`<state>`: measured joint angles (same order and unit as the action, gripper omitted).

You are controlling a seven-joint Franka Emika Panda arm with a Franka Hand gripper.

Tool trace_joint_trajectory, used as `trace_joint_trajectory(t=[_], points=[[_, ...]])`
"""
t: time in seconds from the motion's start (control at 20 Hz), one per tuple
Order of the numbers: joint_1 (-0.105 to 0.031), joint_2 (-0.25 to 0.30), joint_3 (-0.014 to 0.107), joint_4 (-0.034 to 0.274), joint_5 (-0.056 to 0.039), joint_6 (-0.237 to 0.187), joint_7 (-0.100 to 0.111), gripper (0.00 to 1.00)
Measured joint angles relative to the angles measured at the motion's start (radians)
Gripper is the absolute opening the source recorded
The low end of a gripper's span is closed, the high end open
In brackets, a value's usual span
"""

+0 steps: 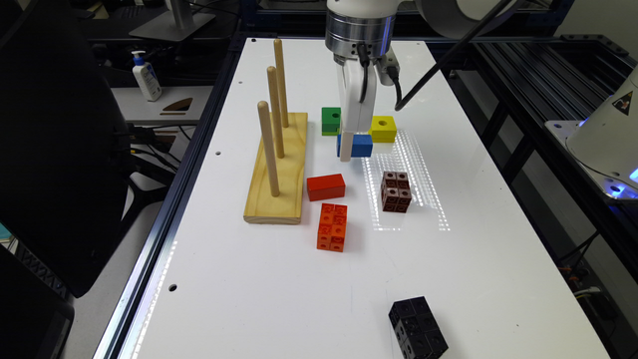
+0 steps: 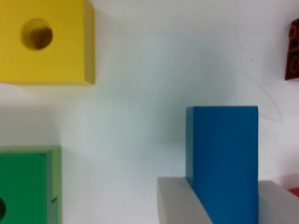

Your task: Pick up narrow blue stick.

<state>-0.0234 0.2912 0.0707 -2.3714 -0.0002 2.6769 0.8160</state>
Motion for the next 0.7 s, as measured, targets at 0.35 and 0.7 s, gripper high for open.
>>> trace_joint_trajectory(t=[0.35,0.7], points=[[0.000,-0.078,0.000,0.000,0.0000,-0.072,0.000,0.00],[0.000,-0.104,0.000,-0.002,0.0000,-0.100,0.000,0.00]])
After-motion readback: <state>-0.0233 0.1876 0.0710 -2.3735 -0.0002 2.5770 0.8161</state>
